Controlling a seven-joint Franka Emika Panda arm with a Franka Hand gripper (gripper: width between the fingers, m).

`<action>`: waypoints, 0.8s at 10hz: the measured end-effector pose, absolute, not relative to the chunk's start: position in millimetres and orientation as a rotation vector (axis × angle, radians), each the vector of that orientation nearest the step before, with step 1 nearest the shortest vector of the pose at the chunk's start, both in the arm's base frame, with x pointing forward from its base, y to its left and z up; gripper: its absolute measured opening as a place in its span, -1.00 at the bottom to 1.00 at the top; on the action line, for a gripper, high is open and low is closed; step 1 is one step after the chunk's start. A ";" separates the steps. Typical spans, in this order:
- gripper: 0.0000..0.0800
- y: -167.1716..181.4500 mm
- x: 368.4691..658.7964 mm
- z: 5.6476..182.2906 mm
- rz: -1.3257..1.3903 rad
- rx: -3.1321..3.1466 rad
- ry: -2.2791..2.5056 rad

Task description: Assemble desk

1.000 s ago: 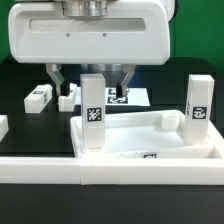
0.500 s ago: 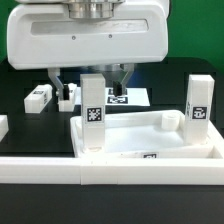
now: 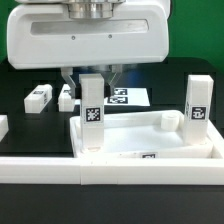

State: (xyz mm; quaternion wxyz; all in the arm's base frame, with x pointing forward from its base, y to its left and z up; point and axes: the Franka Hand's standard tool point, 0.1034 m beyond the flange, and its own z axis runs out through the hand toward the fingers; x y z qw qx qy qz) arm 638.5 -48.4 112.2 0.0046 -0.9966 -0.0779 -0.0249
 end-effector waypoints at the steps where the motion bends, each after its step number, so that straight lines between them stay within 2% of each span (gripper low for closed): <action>1: -0.28 -48.1 638.6 112.2 -0.078 -3.125 -0.132; 8: -0.28 -51.2 636.3 110.9 -0.074 -2.950 0.959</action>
Offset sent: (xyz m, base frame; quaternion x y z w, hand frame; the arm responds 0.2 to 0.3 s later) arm -0.0152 0.0039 -0.0017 0.0306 -0.0430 0.3091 0.9496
